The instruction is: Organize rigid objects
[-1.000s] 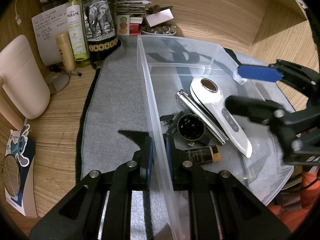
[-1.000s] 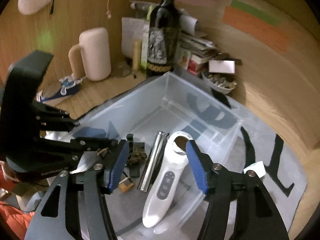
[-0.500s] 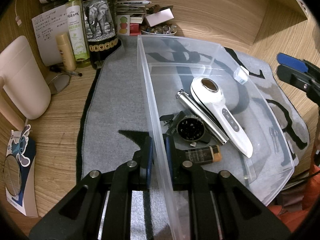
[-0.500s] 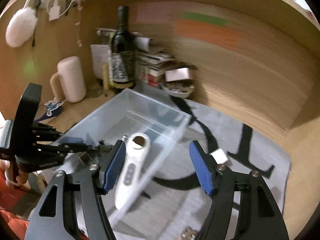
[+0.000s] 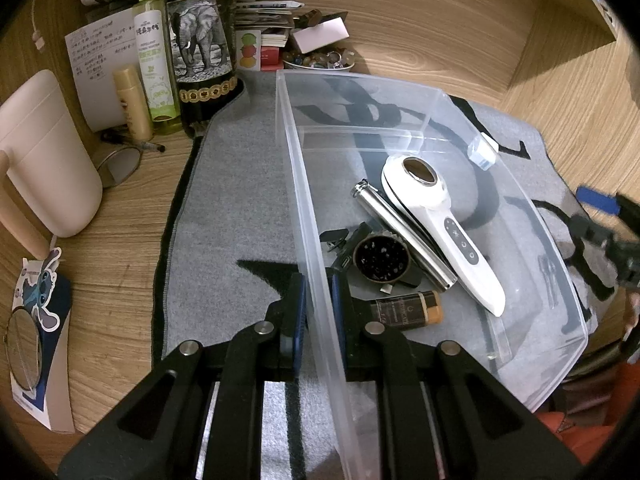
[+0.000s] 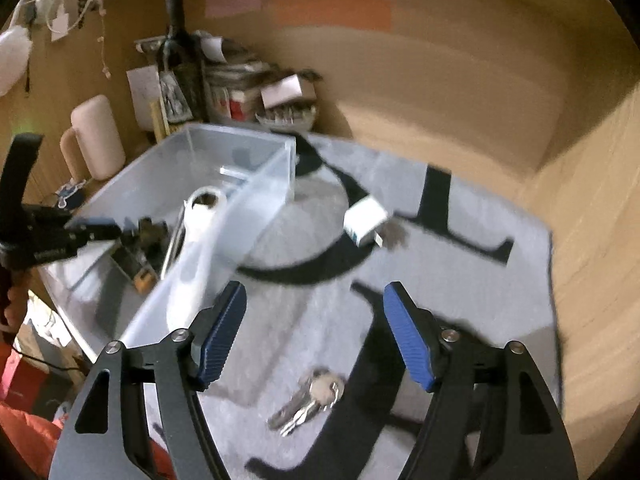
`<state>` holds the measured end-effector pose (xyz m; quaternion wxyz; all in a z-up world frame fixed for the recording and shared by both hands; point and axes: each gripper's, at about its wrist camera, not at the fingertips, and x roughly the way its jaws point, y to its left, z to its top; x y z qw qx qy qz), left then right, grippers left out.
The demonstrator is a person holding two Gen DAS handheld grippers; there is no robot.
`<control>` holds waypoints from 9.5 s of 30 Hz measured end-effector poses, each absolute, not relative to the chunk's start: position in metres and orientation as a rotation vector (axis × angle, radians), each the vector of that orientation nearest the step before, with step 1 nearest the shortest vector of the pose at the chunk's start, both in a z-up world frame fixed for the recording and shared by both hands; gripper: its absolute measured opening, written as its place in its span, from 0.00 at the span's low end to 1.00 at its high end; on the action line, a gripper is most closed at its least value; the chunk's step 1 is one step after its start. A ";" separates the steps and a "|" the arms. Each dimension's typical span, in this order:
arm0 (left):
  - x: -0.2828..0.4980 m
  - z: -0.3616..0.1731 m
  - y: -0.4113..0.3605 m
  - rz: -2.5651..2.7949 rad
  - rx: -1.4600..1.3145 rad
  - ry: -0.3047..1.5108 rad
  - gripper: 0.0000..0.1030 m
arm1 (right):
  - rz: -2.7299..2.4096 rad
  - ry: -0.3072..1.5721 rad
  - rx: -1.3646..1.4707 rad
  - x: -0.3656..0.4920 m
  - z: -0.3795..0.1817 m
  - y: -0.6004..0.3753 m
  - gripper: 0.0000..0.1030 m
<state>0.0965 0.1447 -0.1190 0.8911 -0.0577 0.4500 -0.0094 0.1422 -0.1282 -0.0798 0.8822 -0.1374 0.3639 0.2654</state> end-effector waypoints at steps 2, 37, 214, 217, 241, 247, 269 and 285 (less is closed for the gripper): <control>0.096 -0.119 0.144 -0.020 -0.118 0.934 0.12 | 0.546 0.788 -0.276 0.141 -0.091 -0.132 0.66; 0.096 -0.118 0.145 -0.020 -0.126 0.932 0.12 | 0.525 0.861 -0.204 0.133 -0.130 -0.148 0.10; 0.091 -0.113 0.142 -0.005 -0.119 0.920 0.12 | 0.619 0.945 -0.325 0.178 -0.133 -0.141 0.40; 0.091 -0.113 0.142 -0.005 -0.120 0.920 0.12 | 0.636 0.941 -0.321 0.174 -0.132 -0.143 0.55; 0.090 -0.112 0.142 -0.005 -0.117 0.917 0.12 | 0.665 0.890 -0.310 0.173 -0.125 -0.139 0.16; 0.090 -0.111 0.142 -0.004 -0.117 0.918 0.12 | 0.618 0.920 -0.316 0.176 -0.131 -0.142 0.59; 0.094 -0.112 0.143 -0.002 -0.123 0.921 0.12 | 0.502 0.926 -0.252 0.203 -0.145 -0.169 0.47; 0.094 -0.112 0.144 0.001 -0.119 0.916 0.12 | 0.549 0.853 -0.173 0.192 -0.119 -0.168 0.05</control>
